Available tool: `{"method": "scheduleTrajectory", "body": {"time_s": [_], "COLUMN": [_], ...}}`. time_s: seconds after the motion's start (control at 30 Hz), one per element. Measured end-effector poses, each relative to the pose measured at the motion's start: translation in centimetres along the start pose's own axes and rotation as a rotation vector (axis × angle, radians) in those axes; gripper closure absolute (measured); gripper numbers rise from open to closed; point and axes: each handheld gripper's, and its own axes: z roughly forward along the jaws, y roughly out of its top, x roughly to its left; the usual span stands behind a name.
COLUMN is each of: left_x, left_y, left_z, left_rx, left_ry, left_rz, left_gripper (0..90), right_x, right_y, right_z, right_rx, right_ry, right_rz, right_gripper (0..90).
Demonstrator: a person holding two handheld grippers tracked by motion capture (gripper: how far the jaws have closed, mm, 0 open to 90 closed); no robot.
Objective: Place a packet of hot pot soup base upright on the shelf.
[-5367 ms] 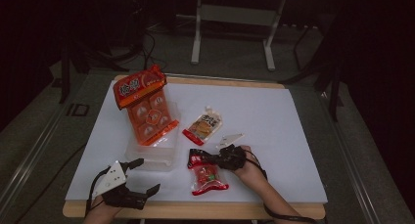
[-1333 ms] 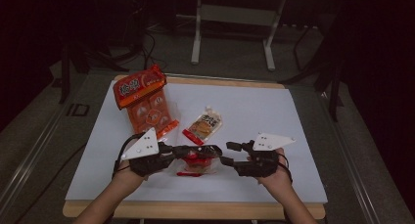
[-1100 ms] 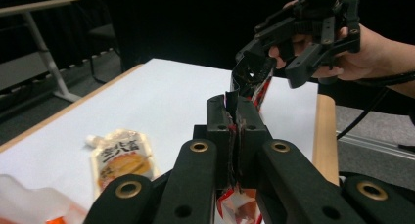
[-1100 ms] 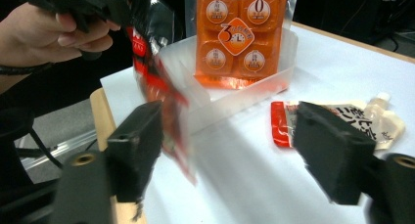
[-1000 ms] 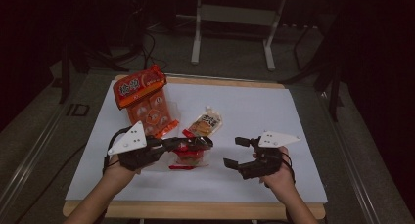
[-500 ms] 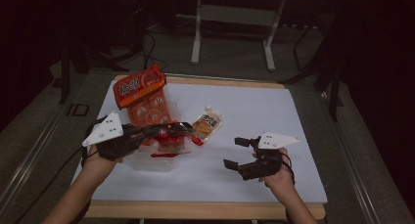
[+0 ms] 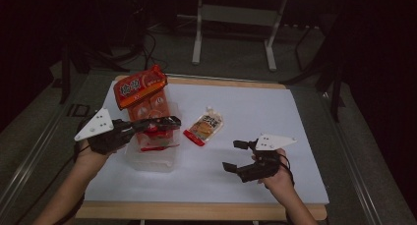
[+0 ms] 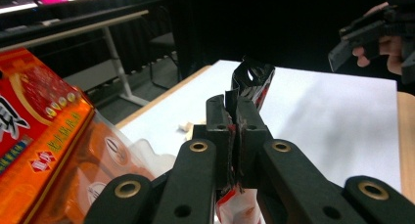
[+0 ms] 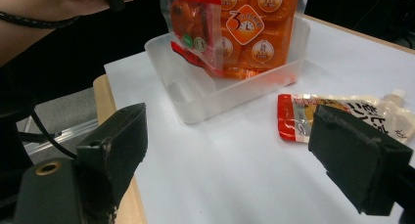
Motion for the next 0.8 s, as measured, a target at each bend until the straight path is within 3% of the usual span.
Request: {"method": "scheduleTrajectory", "body": {"time_s": [0.3, 0.33, 0.43, 0.73, 0.8], "left_x": [0.9, 1.1, 1.4, 1.4, 1.5], "left_y": [-1.4, -1.8, -2.2, -2.4, -2.6], "left_z": [0.1, 0.0, 0.0, -0.5, -1.2], "left_rx": [-0.001, -0.017, -0.021, -0.011, -0.012], "left_ry": [0.006, 0.018, 0.007, -0.021, -0.027], "left_rz": [-0.010, 0.006, -0.023, -0.026, -0.031], "left_gripper": [87.5, 87.6, 87.5, 87.5, 87.4], "right_x": [-0.1, -0.1, -0.2, -0.3, -0.2], "right_y": [-0.1, -0.1, -0.2, -0.2, -0.1], "right_z": [0.1, 0.1, 0.0, 0.1, 0.0], "right_rx": [0.003, 0.003, 0.005, 0.003, 0.000], "right_ry": [0.002, 0.005, 0.003, 0.006, 0.009], "right_rz": [0.007, 0.008, 0.013, 0.022, 0.021], "right_gripper": [14.8, 14.8, 14.8, 14.9, 14.9]}}
